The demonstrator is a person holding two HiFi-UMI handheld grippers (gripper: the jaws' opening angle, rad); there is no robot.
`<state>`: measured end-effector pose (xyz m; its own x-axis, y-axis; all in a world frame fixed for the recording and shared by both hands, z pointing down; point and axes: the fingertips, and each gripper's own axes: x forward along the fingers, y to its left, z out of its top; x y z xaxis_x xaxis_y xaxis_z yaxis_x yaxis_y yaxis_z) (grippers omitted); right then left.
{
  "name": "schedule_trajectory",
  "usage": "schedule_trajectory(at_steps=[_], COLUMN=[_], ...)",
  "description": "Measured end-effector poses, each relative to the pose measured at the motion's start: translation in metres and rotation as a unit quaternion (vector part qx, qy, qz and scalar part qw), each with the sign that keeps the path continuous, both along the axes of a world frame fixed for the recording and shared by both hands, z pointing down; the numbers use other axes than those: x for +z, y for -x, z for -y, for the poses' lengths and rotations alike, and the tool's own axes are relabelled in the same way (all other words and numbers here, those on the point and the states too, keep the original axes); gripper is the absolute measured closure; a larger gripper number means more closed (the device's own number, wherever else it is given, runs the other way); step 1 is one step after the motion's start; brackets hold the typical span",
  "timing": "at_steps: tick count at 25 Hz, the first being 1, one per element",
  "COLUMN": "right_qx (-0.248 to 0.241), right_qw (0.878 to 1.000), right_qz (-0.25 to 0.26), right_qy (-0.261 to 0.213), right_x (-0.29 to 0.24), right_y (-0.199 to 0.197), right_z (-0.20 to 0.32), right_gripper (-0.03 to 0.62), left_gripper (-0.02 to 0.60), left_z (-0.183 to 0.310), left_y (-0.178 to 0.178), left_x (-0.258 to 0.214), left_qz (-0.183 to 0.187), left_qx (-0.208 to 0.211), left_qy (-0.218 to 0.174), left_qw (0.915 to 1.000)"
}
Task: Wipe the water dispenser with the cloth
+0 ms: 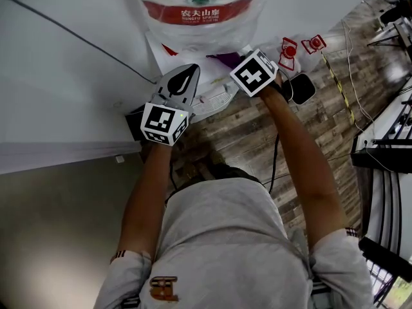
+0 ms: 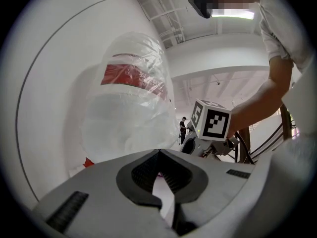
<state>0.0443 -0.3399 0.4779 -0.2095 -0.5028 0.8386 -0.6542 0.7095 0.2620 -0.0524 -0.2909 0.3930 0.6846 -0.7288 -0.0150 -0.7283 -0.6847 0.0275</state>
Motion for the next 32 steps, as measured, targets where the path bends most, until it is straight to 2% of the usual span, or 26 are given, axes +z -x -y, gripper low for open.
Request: schedule_trajectory(at_steps=[18, 21, 26, 32], right_qx=[-0.055, -0.057, -0.060, -0.119], right_qw=[0.997, 0.997, 0.993, 0.988], right_qz=[-0.033, -0.015, 0.055, 0.038], right_qy=[-0.037, -0.053, -0.083, -0.095], right_x=[0.007, 0.005, -0.013, -0.020], right_y=[-0.063, -0.072, -0.068, -0.053], right_z=[0.025, 0.025, 0.016, -0.010], right_gripper=[0.494, 0.494, 0.494, 0.494], left_gripper=[0.583, 0.583, 0.583, 0.583], left_z=[0.007, 0.003, -0.006, -0.027], left_y=[-0.053, -0.055, -0.054, -0.056], left_x=[-0.004, -0.004, -0.005, -0.005], left_qz=[0.006, 0.004, 0.011, 0.012], left_qx=[-0.036, -0.043, -0.047, -0.049], left_qy=[0.003, 0.008, 0.008, 0.013], left_qw=[0.9993, 0.9990, 0.9988, 0.9986])
